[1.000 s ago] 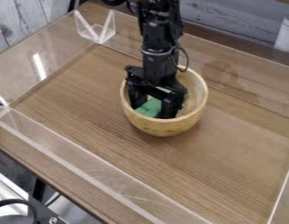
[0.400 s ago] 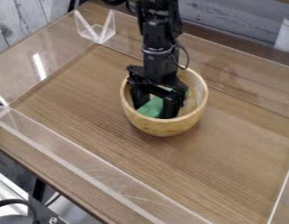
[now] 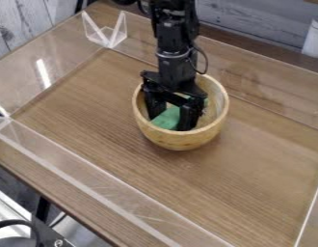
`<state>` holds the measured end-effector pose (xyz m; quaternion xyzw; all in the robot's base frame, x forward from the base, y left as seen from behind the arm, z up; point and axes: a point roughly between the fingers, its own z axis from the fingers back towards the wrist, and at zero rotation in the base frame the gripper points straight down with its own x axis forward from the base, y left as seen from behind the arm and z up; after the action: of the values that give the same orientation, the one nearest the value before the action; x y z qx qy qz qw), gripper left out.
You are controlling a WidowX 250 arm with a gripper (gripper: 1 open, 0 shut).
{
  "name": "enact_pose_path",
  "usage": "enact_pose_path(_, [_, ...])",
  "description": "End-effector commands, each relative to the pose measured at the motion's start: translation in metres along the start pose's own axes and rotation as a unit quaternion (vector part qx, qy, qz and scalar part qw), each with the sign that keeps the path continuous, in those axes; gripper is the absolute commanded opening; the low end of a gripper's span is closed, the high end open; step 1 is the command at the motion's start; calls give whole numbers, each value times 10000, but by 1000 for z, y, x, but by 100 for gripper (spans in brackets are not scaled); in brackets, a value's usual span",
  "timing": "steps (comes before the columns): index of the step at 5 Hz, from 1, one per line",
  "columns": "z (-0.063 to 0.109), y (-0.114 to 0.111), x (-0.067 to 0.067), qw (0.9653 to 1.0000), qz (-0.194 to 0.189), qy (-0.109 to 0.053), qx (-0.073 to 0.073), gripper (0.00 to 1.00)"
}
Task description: Remove the green block from inside the brown bowl and put it on the table
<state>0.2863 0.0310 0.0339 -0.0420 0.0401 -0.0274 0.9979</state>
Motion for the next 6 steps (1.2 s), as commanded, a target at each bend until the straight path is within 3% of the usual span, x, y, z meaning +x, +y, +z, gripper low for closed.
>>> enact_pose_path(1, [12, 6, 11, 9996, 74, -282, 22, 100])
enact_pose_path(2, [11, 7, 12, 9995, 89, -292, 10, 100])
enact_pose_path(3, [10, 8, 13, 9995, 105, -301, 4, 0])
enact_pose_path(4, [15, 8, 12, 9994, 120, -335, -28, 0])
enact_pose_path(6, [40, 9, 11, 9984, 166, -525, -112, 0])
